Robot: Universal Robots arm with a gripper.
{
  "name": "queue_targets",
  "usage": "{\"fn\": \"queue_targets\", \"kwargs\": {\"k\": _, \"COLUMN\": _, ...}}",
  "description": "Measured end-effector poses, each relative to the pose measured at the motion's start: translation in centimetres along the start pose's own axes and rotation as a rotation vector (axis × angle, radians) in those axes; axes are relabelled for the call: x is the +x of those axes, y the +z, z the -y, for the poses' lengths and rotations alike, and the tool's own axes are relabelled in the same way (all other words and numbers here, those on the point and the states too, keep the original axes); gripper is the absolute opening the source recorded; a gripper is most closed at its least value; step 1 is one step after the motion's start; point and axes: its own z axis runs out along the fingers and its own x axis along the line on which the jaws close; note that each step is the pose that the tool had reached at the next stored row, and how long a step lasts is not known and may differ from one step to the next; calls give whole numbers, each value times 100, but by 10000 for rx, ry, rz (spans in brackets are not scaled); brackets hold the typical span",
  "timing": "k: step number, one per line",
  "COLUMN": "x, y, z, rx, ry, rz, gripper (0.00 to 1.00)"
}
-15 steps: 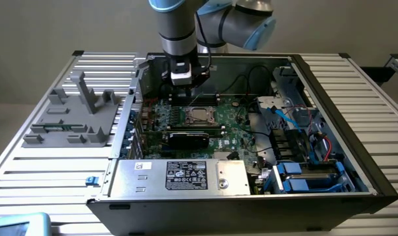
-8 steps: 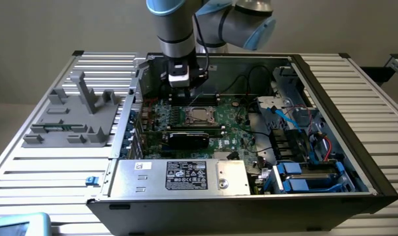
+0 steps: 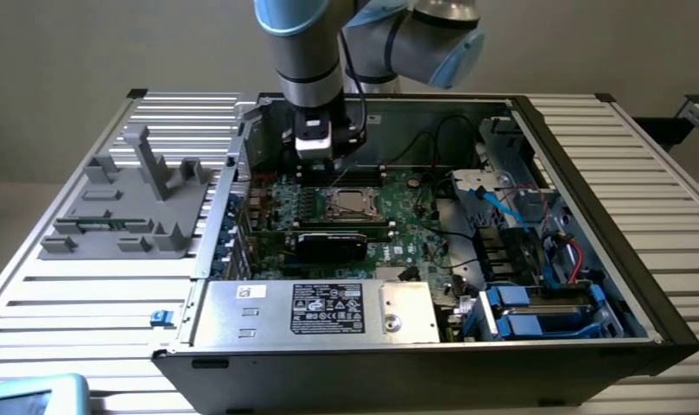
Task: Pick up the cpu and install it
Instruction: 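Install the first cpu locking lever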
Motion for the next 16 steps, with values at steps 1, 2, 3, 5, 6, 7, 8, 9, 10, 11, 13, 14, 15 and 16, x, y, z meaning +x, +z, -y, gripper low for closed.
{"fn": "queue_targets", "kwargs": {"k": 1, "x": 0, "y": 0, "z": -9, "rx": 41, "ry": 25, "rz": -5, "gripper": 11}}
{"fn": "queue_targets", "kwargs": {"k": 2, "x": 0, "y": 1, "z": -17, "rx": 76, "ry": 51, "rz": -9, "gripper": 11}}
{"fn": "queue_targets", "kwargs": {"k": 3, "x": 0, "y": 3, "z": -23, "rx": 105, "ry": 77, "rz": -15, "gripper": 11}}
{"fn": "queue_targets", "kwargs": {"k": 5, "x": -1, "y": 8, "z": -33, "rx": 170, "ry": 130, "rz": -25, "gripper": 11}}
{"fn": "queue_targets", "kwargs": {"k": 6, "x": -2, "y": 13, "z": -37, "rx": 208, "ry": 160, "rz": -31, "gripper": 11}}
{"fn": "queue_targets", "kwargs": {"k": 7, "x": -3, "y": 20, "z": -41, "rx": 258, "ry": 191, "rz": -37, "gripper": 11}}
{"fn": "queue_targets", "kwargs": {"k": 8, "x": -4, "y": 26, "z": -44, "rx": 302, "ry": 216, "rz": -42, "gripper": 11}}
{"fn": "queue_targets", "kwargs": {"k": 9, "x": -7, "y": 35, "z": -48, "rx": 339, "ry": 241, "rz": -48, "gripper": 11}}
{"fn": "queue_targets", "kwargs": {"k": 10, "x": -13, "y": 46, "z": -53, "rx": 353, "ry": 264, "rz": -55, "gripper": 11}}
{"fn": "queue_targets", "kwargs": {"k": 11, "x": -20, "y": 58, "z": -58, "rx": 358, "ry": 283, "rz": -59, "gripper": 11}}
{"fn": "queue_targets", "kwargs": {"k": 13, "x": -41, "y": 83, "z": -68, "rx": 363, "ry": 312, "rz": -65, "gripper": 11}}
{"fn": "queue_targets", "kwargs": {"k": 14, "x": -51, "y": 91, "z": -73, "rx": 366, "ry": 321, "rz": -67, "gripper": 11}}
{"fn": "queue_targets", "kwargs": {"k": 15, "x": -53, "y": 92, "z": -74, "rx": 368, "ry": 323, "rz": -69, "gripper": 11}}
{"fn": "queue_targets", "kwargs": {"k": 16, "x": -53, "y": 92, "z": -74, "rx": 368, "ry": 322, "rz": -68, "gripper": 11}}
